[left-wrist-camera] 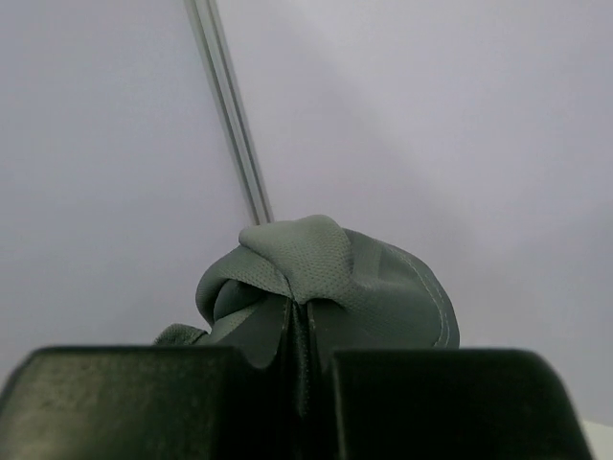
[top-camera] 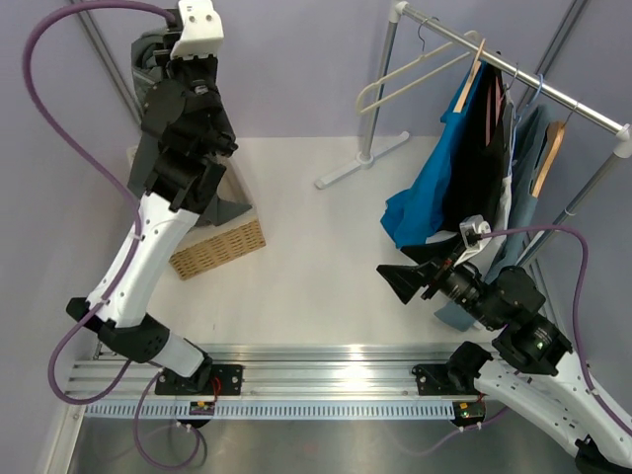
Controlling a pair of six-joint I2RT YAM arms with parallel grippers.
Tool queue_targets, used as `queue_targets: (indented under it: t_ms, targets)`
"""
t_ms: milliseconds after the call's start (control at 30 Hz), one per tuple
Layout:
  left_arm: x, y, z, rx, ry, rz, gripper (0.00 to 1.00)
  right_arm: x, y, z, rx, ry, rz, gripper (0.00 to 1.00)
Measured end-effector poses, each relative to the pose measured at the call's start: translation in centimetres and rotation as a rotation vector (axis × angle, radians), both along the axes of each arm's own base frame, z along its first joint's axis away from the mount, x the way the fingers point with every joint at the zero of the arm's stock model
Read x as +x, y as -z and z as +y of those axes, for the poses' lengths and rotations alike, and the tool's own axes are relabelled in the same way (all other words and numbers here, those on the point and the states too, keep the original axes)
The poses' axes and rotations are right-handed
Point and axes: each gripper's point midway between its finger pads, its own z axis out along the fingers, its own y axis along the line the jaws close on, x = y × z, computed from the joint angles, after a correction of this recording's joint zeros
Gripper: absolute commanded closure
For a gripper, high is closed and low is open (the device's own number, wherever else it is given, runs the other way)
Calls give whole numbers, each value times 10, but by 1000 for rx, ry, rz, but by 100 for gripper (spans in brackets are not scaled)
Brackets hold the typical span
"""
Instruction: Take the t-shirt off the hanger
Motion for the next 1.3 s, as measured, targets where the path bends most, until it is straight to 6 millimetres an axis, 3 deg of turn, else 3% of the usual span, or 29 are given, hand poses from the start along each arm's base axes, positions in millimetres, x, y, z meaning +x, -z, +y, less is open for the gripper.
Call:
queue_targets:
  t_ms: [200, 333, 467, 667, 1100, 1300]
  targets:
    - [57, 52, 26, 71, -107, 121, 100, -5, -3, 1, 10, -20, -6, 0]
    - [76, 88, 57, 59, -171, 192, 100, -10, -3, 4, 17, -54, -3, 1]
    - [87, 123, 78, 44, -219, 252, 100, -15, -7, 3, 31, -70, -13, 1]
    - [99, 205, 90, 20, -252, 400, 100, -21, -13, -1, 47, -79, -31, 0]
    - [106, 360, 121, -123, -260, 656, 100, -20, -12, 0, 45, -79, -30, 1]
    - [117, 411, 126, -174, -214, 763, 100, -23, -14, -2, 53, -79, -38, 1]
